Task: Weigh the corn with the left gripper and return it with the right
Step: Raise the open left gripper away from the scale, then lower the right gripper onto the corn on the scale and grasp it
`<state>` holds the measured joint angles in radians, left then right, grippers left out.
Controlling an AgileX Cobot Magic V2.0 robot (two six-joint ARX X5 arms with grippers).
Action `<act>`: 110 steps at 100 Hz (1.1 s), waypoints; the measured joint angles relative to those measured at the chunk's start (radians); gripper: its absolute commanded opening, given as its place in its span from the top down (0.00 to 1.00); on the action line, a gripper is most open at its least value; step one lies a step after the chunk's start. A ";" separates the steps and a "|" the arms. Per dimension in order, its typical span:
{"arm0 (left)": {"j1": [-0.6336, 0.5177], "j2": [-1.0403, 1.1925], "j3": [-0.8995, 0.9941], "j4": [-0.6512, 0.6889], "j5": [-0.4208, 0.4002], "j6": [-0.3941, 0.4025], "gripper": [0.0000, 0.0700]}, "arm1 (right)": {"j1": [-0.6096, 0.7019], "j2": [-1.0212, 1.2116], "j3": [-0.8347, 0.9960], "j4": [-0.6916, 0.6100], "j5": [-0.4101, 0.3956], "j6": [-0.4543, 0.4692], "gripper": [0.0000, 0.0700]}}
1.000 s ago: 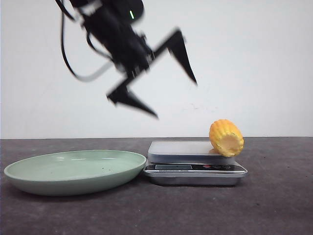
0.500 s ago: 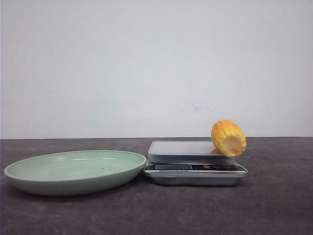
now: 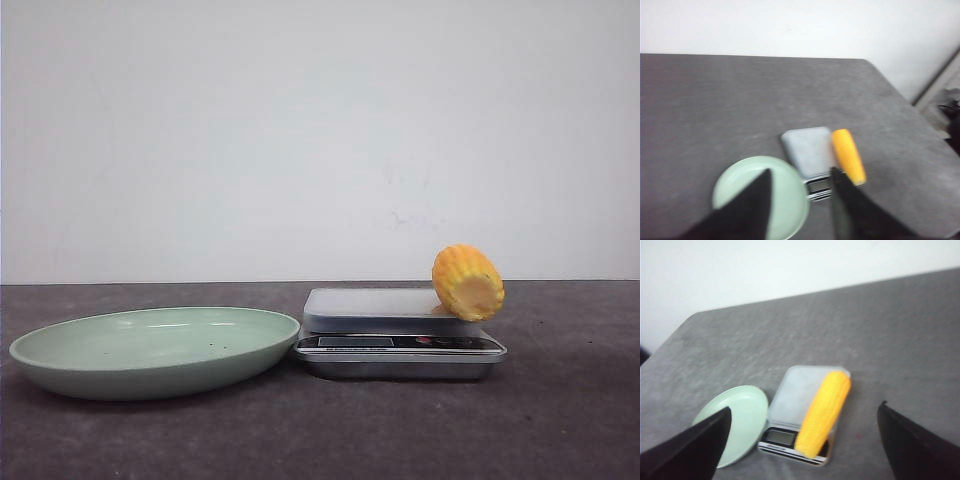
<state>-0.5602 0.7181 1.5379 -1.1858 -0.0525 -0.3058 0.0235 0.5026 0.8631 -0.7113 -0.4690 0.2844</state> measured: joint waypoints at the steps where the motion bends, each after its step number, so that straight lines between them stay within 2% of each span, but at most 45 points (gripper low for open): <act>1: 0.000 -0.006 0.000 -0.005 -0.004 0.000 0.98 | 0.000 0.008 0.000 0.004 -0.005 0.002 0.18; 16: 0.000 -0.079 0.000 -0.052 -0.055 0.004 0.98 | 0.009 0.136 0.000 0.070 -0.055 0.028 0.18; 46: 0.000 -0.170 0.000 -0.146 -0.058 0.003 0.98 | 0.133 0.381 0.000 0.136 -0.020 0.074 0.18; 65: 0.000 -0.178 0.000 -0.228 -0.058 -0.010 0.98 | 0.258 0.553 0.000 0.228 0.068 0.122 0.18; 75: 0.000 -0.181 0.000 -0.231 -0.058 -0.012 0.98 | 0.315 0.646 0.000 0.271 0.091 0.145 0.18; 93: 0.000 -0.181 0.000 -0.231 -0.057 -0.020 0.98 | 0.381 0.801 0.000 0.284 0.198 0.168 0.18; 101: 0.000 -0.181 0.000 -0.231 -0.057 -0.022 0.98 | 0.385 0.855 0.000 0.282 0.215 0.178 0.30; 110: 0.000 -0.181 0.000 -0.232 -0.057 -0.023 0.98 | 0.387 0.903 0.000 0.282 0.220 0.191 0.50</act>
<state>-0.5602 0.5373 1.5379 -1.4174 -0.1093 -0.3286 0.4107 1.4055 0.8635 -0.4290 -0.2489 0.4755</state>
